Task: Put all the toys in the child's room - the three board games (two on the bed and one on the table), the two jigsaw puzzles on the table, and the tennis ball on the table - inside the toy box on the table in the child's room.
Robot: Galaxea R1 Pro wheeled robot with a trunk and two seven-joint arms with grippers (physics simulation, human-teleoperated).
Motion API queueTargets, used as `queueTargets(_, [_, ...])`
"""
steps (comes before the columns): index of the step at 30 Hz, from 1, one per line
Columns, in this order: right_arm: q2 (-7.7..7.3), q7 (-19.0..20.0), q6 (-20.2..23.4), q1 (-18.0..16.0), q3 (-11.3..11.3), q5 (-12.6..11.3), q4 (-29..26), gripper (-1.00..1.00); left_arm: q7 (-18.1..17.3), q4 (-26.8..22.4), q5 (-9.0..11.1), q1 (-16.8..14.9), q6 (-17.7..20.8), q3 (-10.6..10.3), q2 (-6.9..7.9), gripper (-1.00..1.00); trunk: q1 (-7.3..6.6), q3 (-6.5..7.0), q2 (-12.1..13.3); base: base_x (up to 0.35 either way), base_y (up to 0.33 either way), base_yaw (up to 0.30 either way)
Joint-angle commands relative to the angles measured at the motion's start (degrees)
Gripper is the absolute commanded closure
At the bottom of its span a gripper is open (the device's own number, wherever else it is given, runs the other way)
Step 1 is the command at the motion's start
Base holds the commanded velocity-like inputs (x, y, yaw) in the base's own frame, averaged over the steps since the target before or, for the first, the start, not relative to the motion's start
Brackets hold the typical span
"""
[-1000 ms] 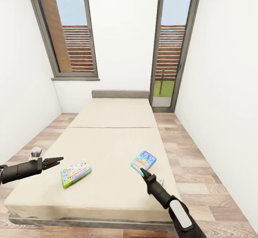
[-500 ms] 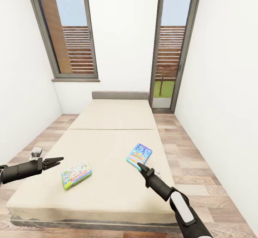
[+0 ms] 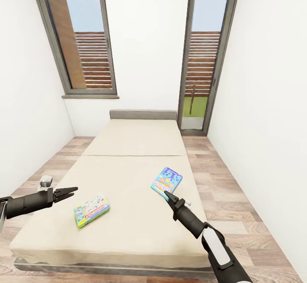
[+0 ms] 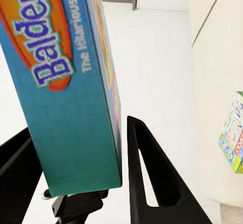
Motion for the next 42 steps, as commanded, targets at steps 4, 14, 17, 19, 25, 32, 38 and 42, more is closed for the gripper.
queueTargets(4, [0.02,0.06,0.44,-0.03,-0.29,-0.2,-0.03,1.0,-0.53,-0.04,-0.61,-0.05,0.59,0.06,-0.05,-1.0,-0.89,0.67,1.59,0.0,0.0,0.0])
queueTargets(14, [0.03,-0.08,0.33,-0.03,-0.42,-0.2,-0.03,1.0,-0.43,-0.04,-0.61,-0.05,0.59,-0.04,-0.06,-1.0,-3.08,2.55,5.6,0.0,0.0,0.034])
queueTargets(17, [0.05,-0.11,0.29,-0.03,-0.55,-0.2,-0.03,1.0,-0.42,-0.04,-0.61,-0.05,0.59,-0.07,-0.06,-1.0,-3.74,3.24,6.8,0.0,0.0,0.205])
queueTargets(19, [0.05,-0.12,0.28,-0.03,-0.65,-0.2,-0.03,1.0,-0.42,-0.04,-0.61,-0.05,0.59,-0.07,-0.06,-1.0,-4.18,3.71,7.6,0.0,0.0,0.228])
queueTargets(25, [0.06,-0.12,0.28,-0.03,-0.43,-0.2,-0.03,1.0,-0.39,-0.04,-0.61,-0.05,0.59,-0.08,-0.09,-1.0,-5.5,5.14,10.01,0.0,0.0,0.237])
queueTargets(32, [0.06,-0.09,0.28,-0.03,-0.59,-0.2,-0.03,1.0,-0.39,-0.04,-0.68,-0.05,0.59,-0.08,-0.14,-1.0,-7.04,6.65,12.82,0.0,0.0,0.169])
queueTargets(38, [0.06,-0.04,0.28,-0.03,-0.71,-0.2,-0.03,1.0,-0.29,-0.04,-0.75,-0.05,0.59,-0.09,-0.49,-1.0,-8.36,7.75,15.22,0.0,0.0,0.018])
queueTargets(42, [0.03,-0.03,0.28,-0.03,-0.79,-0.2,-0.03,1.0,-0.15,-0.04,-0.77,-0.05,0.59,-0.09,-0.65,-1.0,-9.23,8.47,16.83,0.0,0.0,0.002])
